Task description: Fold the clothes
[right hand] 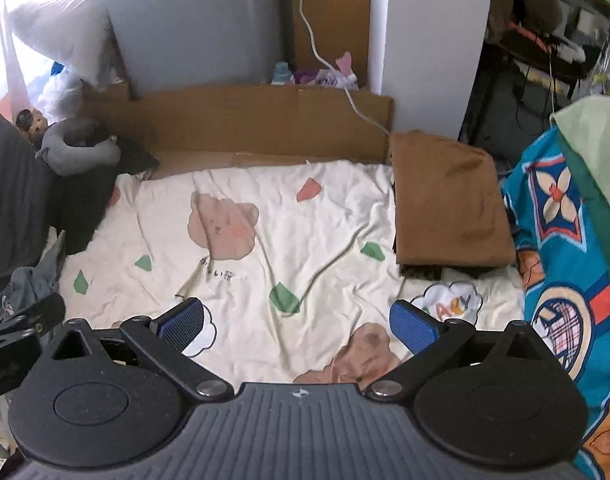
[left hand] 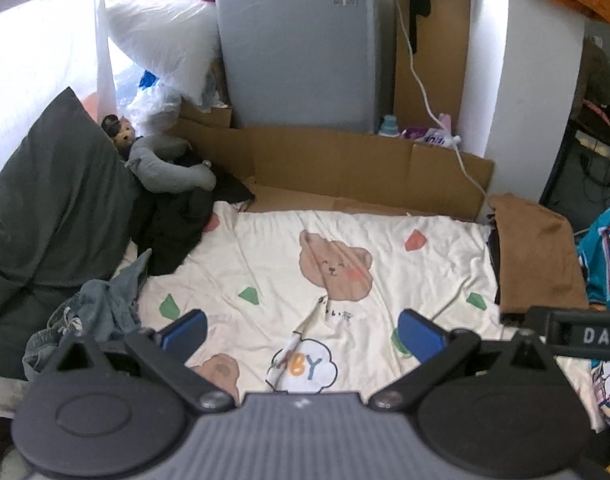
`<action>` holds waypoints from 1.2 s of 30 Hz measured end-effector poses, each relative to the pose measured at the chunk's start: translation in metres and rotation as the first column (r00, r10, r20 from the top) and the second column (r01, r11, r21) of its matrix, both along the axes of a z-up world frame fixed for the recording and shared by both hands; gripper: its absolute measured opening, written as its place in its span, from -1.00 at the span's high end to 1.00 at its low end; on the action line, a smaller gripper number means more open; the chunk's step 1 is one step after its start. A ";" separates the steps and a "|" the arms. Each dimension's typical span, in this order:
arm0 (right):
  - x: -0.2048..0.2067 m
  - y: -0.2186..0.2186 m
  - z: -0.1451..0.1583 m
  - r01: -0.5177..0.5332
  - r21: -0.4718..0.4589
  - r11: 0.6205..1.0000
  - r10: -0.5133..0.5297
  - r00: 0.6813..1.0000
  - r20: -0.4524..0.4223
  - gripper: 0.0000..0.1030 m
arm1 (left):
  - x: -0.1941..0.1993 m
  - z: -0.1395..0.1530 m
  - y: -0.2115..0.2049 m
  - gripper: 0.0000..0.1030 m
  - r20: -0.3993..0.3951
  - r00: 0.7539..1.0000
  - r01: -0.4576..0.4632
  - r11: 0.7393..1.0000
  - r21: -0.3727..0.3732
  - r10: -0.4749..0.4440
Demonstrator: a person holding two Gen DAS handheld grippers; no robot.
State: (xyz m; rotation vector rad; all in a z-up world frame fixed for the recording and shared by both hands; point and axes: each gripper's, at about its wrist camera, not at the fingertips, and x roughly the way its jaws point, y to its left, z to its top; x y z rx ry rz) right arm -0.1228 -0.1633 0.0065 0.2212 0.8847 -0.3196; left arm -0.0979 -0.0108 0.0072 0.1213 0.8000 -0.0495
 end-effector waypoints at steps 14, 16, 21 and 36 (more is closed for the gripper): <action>0.004 -0.004 -0.008 0.014 0.033 0.999 -0.012 0.999 -0.045 -0.99 | 0.011 -0.009 0.007 -0.99 -0.056 0.998 -0.020 0.999 -0.025 0.018; 0.007 -0.001 -0.011 -0.002 0.045 0.999 0.004 0.998 -0.058 -0.99 | 0.012 -0.010 0.009 -0.99 -0.061 0.998 -0.031 0.999 -0.032 0.029; 0.011 0.005 -0.015 -0.021 0.060 0.998 0.025 0.997 -0.070 -0.98 | 0.015 -0.011 0.008 -0.99 -0.069 0.997 -0.023 0.999 -0.022 0.022; 0.012 -0.001 -0.014 -0.010 0.081 0.997 0.016 0.998 -0.068 -0.99 | 0.015 -0.009 0.012 -0.99 -0.047 0.999 -0.021 0.999 -0.025 0.020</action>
